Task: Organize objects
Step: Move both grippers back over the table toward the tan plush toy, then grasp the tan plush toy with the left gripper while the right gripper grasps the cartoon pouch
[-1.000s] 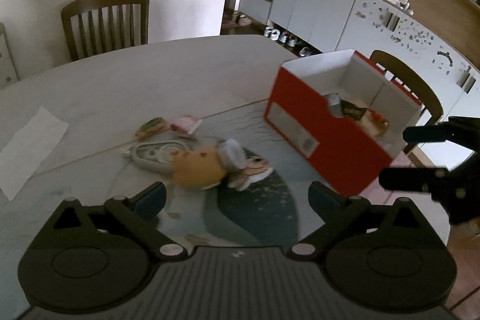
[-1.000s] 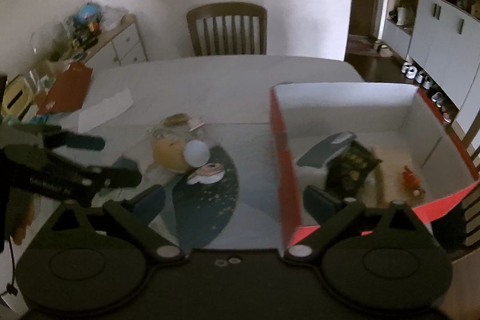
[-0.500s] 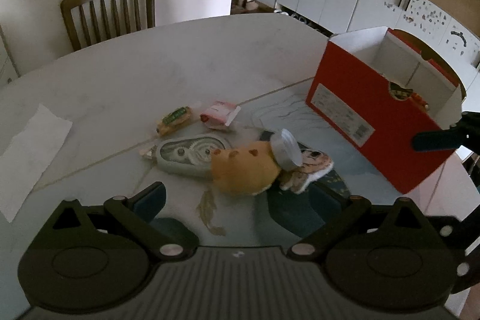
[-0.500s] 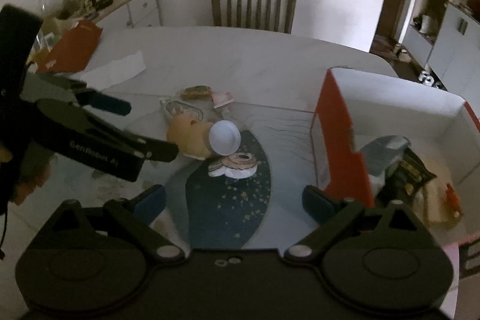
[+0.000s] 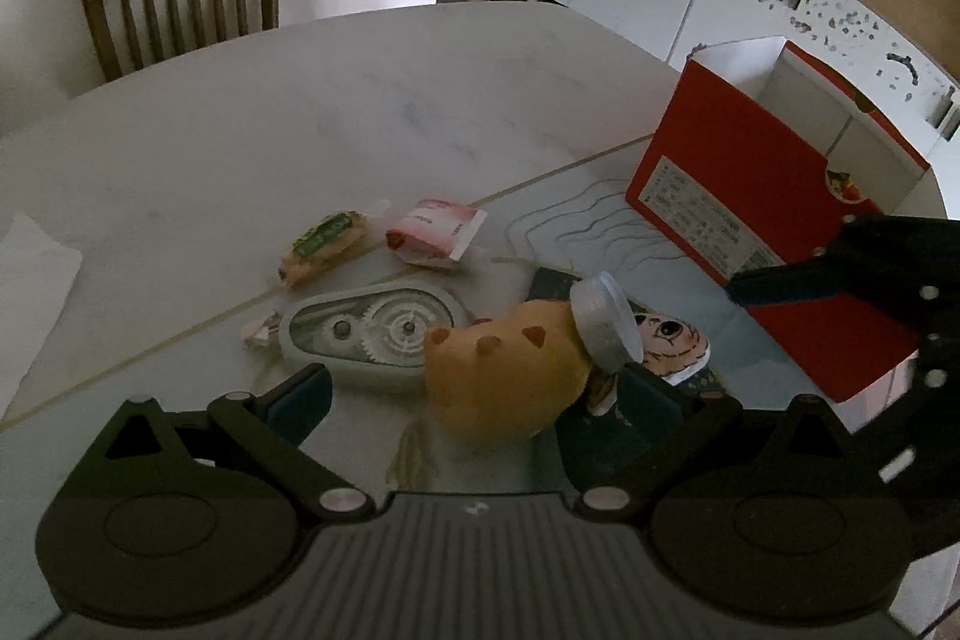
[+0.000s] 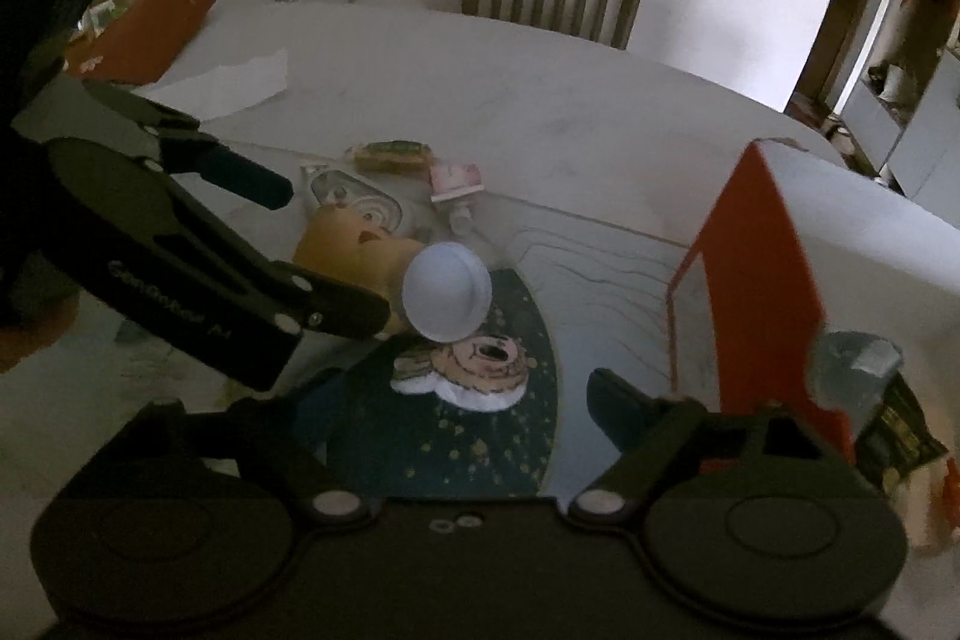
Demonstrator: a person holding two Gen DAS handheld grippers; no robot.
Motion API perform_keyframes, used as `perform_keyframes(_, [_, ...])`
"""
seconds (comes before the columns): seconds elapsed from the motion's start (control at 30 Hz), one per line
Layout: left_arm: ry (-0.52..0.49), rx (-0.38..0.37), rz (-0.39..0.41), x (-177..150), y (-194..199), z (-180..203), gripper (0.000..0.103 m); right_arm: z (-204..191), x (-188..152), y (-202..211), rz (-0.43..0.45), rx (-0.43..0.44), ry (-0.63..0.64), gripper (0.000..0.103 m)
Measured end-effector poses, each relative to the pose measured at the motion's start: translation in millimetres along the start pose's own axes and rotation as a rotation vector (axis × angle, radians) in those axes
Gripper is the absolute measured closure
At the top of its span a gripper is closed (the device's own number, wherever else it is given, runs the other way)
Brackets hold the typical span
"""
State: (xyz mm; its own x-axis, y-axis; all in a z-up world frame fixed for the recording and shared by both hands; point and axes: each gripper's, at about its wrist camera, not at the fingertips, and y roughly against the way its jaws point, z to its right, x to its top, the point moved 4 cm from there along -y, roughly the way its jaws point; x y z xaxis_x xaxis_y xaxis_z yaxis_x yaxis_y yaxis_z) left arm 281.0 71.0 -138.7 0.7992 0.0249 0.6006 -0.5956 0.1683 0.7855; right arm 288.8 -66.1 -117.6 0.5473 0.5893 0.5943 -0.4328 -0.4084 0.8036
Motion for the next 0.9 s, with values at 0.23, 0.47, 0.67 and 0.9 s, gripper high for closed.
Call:
perform_keyframes(0.23, [0.000, -0.027, 0.015, -1, -5, -1, 0.002, 3, 1, -11, -0.009, 0.042, 0.001, 0.024])
perform_keyframes(0.47, [-0.029, -0.058, 0.038, 0, -2, 8, 0.021, 2, 1, -16, -0.016, 0.062, 0.010, 0.037])
perform_keyframes(0.67, [-0.049, -0.042, 0.042, -2, 0, 14, 0.045, 1, 2, -14, -0.017, 0.061, 0.001, 0.049])
perform_keyframes(0.9, [-0.033, -0.043, 0.033, -12, 5, 14, 0.049, -3, -6, -6, -0.013, 0.058, -0.010, 0.051])
